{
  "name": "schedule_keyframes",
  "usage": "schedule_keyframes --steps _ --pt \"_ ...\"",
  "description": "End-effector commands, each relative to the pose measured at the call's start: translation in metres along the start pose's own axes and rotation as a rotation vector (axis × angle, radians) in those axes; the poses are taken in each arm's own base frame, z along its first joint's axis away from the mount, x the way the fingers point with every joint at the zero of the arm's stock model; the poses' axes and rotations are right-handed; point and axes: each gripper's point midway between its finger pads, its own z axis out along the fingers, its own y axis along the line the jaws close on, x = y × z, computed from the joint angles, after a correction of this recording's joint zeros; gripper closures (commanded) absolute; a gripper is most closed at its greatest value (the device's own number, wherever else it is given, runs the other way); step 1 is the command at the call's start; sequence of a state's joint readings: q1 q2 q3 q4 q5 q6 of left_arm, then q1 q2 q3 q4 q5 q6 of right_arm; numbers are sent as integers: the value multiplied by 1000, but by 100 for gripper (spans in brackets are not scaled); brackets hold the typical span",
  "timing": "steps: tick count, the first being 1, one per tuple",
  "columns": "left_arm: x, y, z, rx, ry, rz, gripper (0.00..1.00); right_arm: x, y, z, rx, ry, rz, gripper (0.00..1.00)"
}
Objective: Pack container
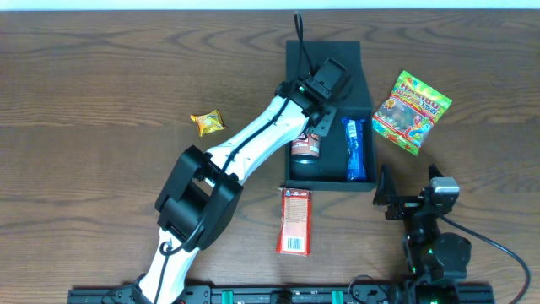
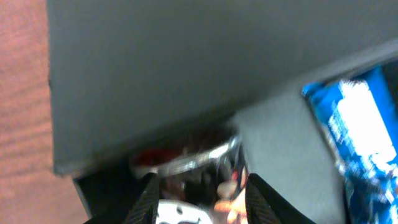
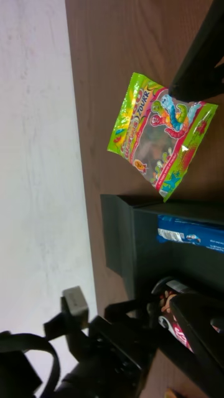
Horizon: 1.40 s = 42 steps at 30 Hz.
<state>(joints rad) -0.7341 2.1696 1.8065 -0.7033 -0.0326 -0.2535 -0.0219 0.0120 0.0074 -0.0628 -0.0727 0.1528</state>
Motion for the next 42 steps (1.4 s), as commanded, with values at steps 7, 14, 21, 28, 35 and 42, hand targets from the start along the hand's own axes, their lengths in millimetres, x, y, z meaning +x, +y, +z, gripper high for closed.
schedule_keyframes --steps 7,14,21,28,35,42 --pt "-20 12 -3 -60 -84 -4 57 1 0 0 -3 1 11 1" --pt "-19 18 5 -93 -84 -28 59 1 0 0 -3 1 11 1" --pt "-15 18 7 -94 -70 -60 60 1 0 0 -3 1 11 1" --pt "-5 21 14 -101 -50 -103 62 1 0 0 -3 1 11 1" --pt "12 24 26 -108 -17 -111 61 1 0 0 -3 1 11 1" --pt "33 19 25 -76 76 -105 62 1 0 0 -3 1 11 1"
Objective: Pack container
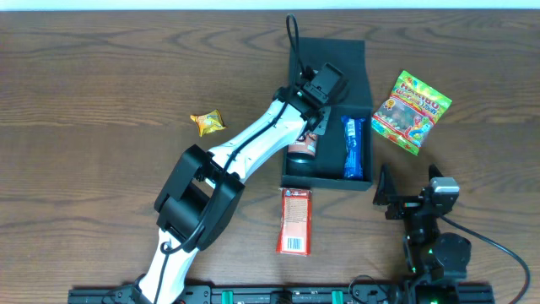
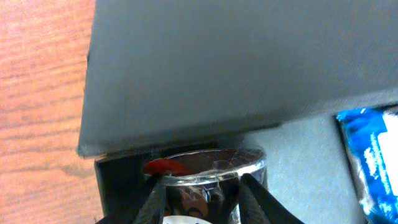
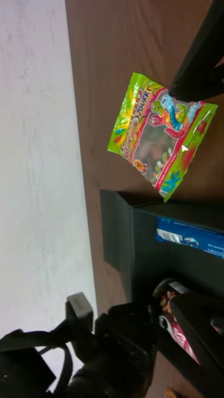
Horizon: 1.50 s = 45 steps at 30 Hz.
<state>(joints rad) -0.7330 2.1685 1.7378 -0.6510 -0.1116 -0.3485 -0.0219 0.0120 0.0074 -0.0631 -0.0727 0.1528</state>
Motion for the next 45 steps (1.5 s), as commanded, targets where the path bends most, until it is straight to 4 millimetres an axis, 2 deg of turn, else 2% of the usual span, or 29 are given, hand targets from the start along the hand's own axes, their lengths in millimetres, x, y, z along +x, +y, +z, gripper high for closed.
schedule_keyframes --steps 1,8,13,17,21,26,28,31,32,34,38,45 --pt "27 6 12 -6 102 -6 62 1 0 0 -3 0 11 1" --pt "42 3 4 23 176 -2 62 1 0 0 -3 1 11 1" --pt "48 -3 -12 75 210 -6 61 1 0 0 -3 0 11 1" --pt "51 0 -25 70 225 -9 61 1 0 0 -3 0 11 1" --pt "49 1 -37 72 218 -9 61 1 0 0 -3 0 11 1" --pt "37 1 -61 96 165 -14 61 1 0 0 -3 0 11 1" --pt "38 2 -69 98 169 -13 68 1 0 0 -3 0 11 1" --pt "47 9 -70 66 201 -8 69 1 0 0 -3 0 11 1" --pt "50 12 -69 50 214 -5 75 1 0 0 -3 0 11 1" --pt "55 18 -67 3 224 9 94 1 0 0 -3 0 11 1" --pt "58 23 -67 -82 208 50 94 1 0 0 -3 0 11 1" --pt "67 7 -68 -117 188 114 94 1 0 0 -3 0 11 1"
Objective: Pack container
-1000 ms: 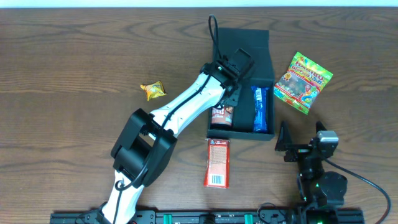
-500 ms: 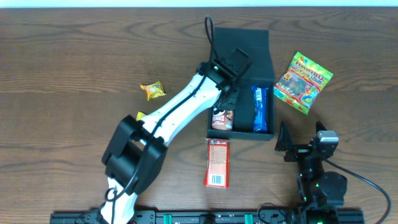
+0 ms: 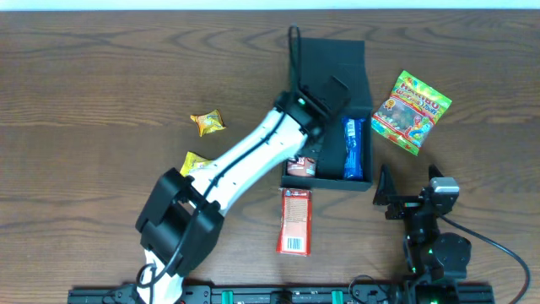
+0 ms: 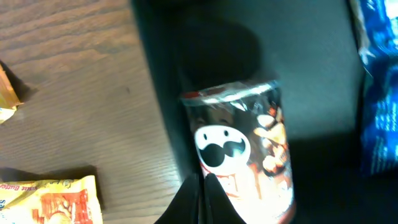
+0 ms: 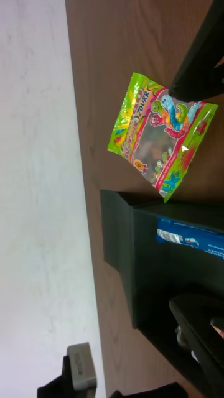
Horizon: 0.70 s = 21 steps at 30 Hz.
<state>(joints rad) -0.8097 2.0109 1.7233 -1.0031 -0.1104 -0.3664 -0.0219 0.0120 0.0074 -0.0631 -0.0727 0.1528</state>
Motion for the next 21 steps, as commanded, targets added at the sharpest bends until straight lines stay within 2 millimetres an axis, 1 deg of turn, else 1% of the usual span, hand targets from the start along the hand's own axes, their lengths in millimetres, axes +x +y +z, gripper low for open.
schedule_keyframes --steps 1,10,17,21 --pt "7 2 8 -64 6 14 94 1 0 0 -3 0 11 1" --pt "25 9 35 -100 27 -60 94 1 0 0 -3 0 11 1" --pt "20 4 47 -77 -15 -84 94 1 0 0 -3 0 11 1" --pt "26 5 55 -81 -11 -109 94 1 0 0 -3 0 11 1"
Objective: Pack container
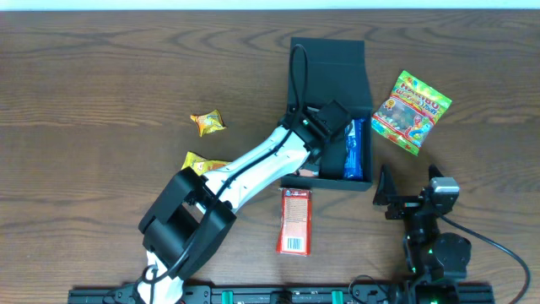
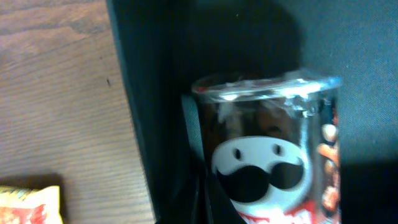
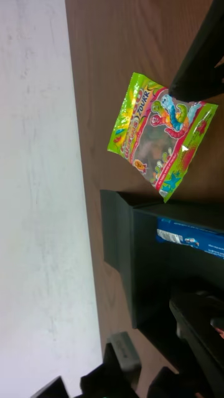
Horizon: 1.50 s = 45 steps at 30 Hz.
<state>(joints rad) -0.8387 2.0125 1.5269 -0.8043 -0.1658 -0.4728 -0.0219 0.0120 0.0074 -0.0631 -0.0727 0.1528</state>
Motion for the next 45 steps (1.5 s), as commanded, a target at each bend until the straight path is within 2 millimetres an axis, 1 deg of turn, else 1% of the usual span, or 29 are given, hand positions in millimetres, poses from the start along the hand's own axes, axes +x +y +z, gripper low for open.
schedule_keyframes --steps 1,4,6,8,11,12,14,17,25,27,31,35,37,40,41,45 --pt "10 10 12 -44 21 -32 94 1 0 0 -3 0 11 1" --pt "11 10 13 -47 26 -38 93 1 0 0 -3 0 11 1" --pt "10 10 13 -44 22 -39 86 1 0 0 -3 0 11 1" --pt "10 9 13 -42 19 -40 73 1 0 0 -3 0 11 1" --pt "9 7 13 -32 17 -41 44 1 0 0 -3 0 11 1" --pt "9 7 13 -31 17 -41 40 1 0 0 -3 0 11 1" --pt "9 7 13 -31 17 -41 36 1 0 0 -3 0 11 1" --pt "9 7 13 -31 16 -41 34 1 0 0 -3 0 11 1" --pt "3 3 13 -16 -7 -47 36 1 0 0 -3 0 11 1" --pt "-3 1 12 -4 -28 -53 42 1 0 0 -3 0 11 1" --pt "-24 -5 6 30 -95 -70 42 1 0 0 -3 0 11 1" --pt "-48 -13 -16 59 -151 -29 42 1 0 0 -3 0 11 1" --pt "-54 -12 -29 58 -151 -25 43 1 0 0 -3 0 11 1" --pt "-53 -7 -51 39 -117 -14 45 1 0 0 -3 0 11 1" --pt "-51 -4 -58 30 -101 -10 47 1 0 0 -3 0 11 1" --pt "-39 5 -86 38 -68 -15 48 1 0 0 -3 0 11 1"
